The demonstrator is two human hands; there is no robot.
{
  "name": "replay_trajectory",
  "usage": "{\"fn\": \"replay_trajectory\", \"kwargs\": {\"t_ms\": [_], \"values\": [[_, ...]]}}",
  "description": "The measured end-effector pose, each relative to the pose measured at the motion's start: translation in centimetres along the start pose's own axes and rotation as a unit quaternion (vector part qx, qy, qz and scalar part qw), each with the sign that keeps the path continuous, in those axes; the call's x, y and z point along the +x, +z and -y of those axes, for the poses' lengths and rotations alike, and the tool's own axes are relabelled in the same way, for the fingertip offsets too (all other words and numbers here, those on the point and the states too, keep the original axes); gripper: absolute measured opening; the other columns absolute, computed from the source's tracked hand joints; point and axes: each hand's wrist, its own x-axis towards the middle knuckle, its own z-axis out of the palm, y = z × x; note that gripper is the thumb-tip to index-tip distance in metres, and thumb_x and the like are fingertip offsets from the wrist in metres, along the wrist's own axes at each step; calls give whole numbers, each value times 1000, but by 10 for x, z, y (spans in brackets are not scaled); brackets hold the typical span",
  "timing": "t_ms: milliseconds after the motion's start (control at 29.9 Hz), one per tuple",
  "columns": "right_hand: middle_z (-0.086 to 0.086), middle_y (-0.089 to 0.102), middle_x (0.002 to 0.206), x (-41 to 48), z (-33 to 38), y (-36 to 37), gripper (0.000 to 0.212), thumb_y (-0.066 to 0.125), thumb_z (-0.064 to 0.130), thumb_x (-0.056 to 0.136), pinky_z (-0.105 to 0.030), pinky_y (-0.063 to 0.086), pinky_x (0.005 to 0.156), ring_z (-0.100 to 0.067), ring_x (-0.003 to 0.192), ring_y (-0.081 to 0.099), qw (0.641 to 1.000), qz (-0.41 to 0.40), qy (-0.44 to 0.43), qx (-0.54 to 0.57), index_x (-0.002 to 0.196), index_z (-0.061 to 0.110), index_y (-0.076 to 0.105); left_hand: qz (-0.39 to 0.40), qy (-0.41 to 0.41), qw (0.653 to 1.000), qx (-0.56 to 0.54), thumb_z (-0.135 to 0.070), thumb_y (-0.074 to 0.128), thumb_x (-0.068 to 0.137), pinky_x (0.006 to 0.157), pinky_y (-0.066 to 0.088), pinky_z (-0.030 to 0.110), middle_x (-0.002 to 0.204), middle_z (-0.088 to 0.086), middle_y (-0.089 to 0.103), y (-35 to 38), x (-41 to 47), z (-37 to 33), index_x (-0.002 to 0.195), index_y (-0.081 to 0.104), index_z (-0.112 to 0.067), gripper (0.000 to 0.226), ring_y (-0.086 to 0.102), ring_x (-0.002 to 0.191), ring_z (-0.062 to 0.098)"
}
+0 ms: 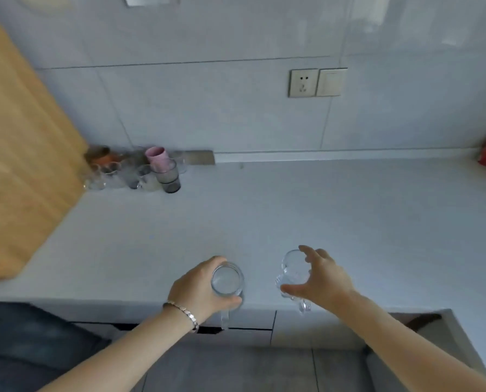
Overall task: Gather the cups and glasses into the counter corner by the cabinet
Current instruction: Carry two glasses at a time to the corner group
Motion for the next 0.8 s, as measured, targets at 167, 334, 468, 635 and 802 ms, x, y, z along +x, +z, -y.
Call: {"fn": "replay_trajectory", "kwargs": {"t_ms": [167,334,468,635,802], "values": [[4,46,134,54,90,34,97,76,54,65,-30,48,95,-18,115,57,999,32,-39,-19,144,28,27,-23,-63,998,0,-49,73,56,84,49,27,109,-16,63,-61,25,79,112,53,-34,62,61,103,14],[5,46,133,112,153,62,96,76,54,65,-29,48,92,-18,113,58,996,57,-68,-30,144,30,27,-33,-123,991,-35,-47,74,53,87,52,33,102,-12,62,-104,64,147,109,55,-29,62,60,99,17],[6,44,135,165,195,77,96,75,53,64,-29,48,93,-18,115,57,991,82,-98,-47,144,30,27,-52,-154,986,-41,-52,70,43,76,49,28,94,-8,55,-136,105,196,79,50,-43,43,59,94,17],[7,41,137,227,251,95,97,74,55,65,-27,47,95,-16,117,56,982,116,-137,-56,145,30,25,-90,-209,974,-8,-33,79,62,91,43,22,114,-13,45,-181,147,246,122,51,-24,67,53,109,13],[6,40,139,271,300,115,97,74,54,66,-27,46,96,-18,119,54,974,146,-161,-63,146,29,23,-94,-251,963,8,-28,77,67,92,40,21,128,-4,54,-225,189,299,127,50,-20,67,53,118,16]]}}
